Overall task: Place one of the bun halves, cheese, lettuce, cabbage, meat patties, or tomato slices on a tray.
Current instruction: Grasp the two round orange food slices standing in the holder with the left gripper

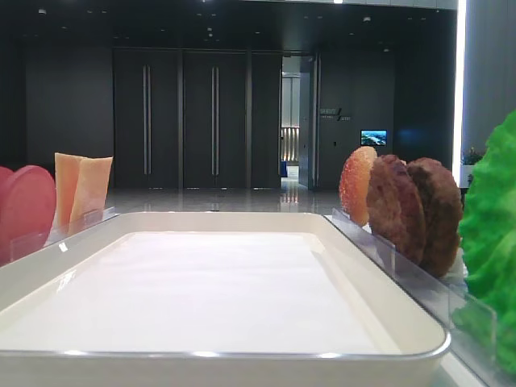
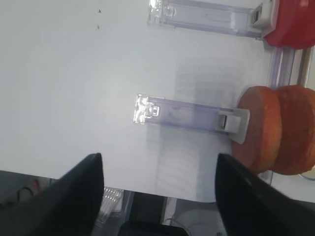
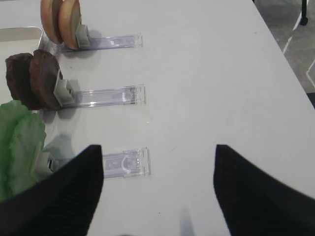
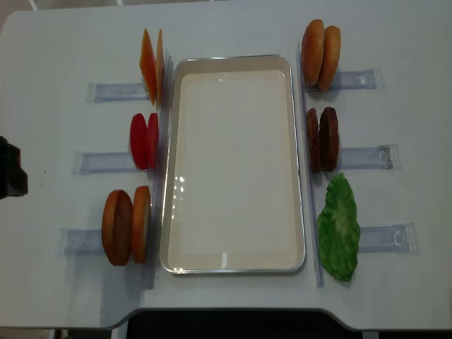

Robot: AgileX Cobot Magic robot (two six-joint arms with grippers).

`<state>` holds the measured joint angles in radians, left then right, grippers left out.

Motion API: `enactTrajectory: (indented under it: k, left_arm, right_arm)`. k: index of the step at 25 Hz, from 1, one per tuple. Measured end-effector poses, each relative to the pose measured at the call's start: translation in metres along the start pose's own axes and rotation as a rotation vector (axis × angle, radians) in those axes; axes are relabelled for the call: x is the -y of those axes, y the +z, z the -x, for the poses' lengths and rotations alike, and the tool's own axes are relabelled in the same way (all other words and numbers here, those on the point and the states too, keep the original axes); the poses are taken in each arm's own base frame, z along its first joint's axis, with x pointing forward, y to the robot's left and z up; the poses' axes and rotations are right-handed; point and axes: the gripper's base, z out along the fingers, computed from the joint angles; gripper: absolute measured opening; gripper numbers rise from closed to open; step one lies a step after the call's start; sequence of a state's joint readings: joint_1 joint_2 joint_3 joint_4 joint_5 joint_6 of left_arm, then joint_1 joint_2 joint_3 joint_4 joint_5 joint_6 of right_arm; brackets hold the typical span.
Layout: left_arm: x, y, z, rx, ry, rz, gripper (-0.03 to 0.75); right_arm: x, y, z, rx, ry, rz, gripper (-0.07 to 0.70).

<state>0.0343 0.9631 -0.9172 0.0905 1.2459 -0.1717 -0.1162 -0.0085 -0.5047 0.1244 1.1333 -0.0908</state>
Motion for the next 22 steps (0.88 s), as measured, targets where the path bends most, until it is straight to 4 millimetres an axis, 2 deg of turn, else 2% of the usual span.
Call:
enactTrajectory:
  k: [3,10,22]
  left_arm:
    - [0.007,-0.002,-0.001,0.006,0.005,-0.017,0.538]
    - [0.045,-0.002,-0.008,0.003,0.074,-0.067,0.538]
    - [0.112,0.027,-0.018,-0.111,0.108,-0.018,0.538]
  right_arm:
    - [0.000,0.000,0.000,0.000,0.000,0.000,0.458]
    - [0.000,0.000,0.000,0.000,0.000,0.000,0.458]
    - [0.000,0.000,0.000,0.000,0.000,0.000,0.458]
